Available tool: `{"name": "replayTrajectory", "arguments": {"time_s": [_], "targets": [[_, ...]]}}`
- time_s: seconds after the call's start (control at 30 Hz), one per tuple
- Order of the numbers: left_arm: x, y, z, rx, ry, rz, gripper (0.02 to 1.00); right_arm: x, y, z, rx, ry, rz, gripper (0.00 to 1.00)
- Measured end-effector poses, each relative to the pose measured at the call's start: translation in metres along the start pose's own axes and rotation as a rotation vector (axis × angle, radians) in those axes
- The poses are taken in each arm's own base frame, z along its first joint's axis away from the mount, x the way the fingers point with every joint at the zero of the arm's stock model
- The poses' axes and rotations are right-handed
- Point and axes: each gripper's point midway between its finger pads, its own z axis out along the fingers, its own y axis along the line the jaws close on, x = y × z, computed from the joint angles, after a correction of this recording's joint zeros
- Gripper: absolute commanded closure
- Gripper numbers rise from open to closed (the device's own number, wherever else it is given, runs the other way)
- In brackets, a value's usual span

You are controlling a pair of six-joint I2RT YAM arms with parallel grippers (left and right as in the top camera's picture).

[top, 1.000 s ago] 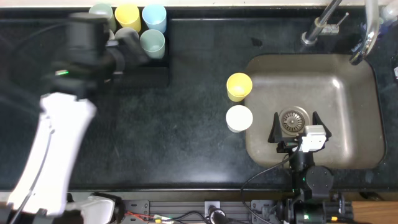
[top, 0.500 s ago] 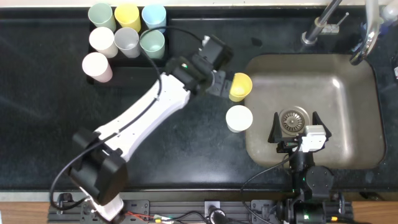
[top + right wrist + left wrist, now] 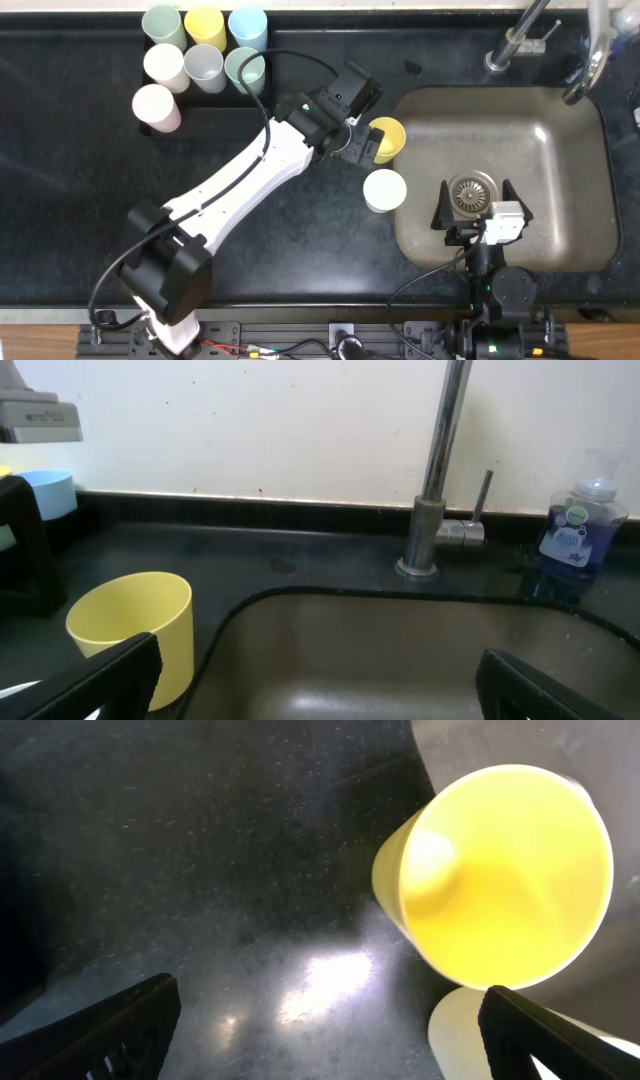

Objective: Store Cups

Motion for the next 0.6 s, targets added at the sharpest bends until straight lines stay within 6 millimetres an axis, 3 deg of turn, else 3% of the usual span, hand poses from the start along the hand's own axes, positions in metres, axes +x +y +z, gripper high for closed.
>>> {"name": "replayTrajectory", "arguments": {"time_s": [0.37,0.6], "targets": [[-0.009,-0.019,0.001,0.065,-0.037,0.014,0.042,0.0,0.0,0.0,0.0,0.0,0.0,0.003],[-0.002,-0.018,0.019,0.054,-0.003,0.007,0.073,0.0,0.0,0.0,0.0,0.0,0.0,0.003]]}}
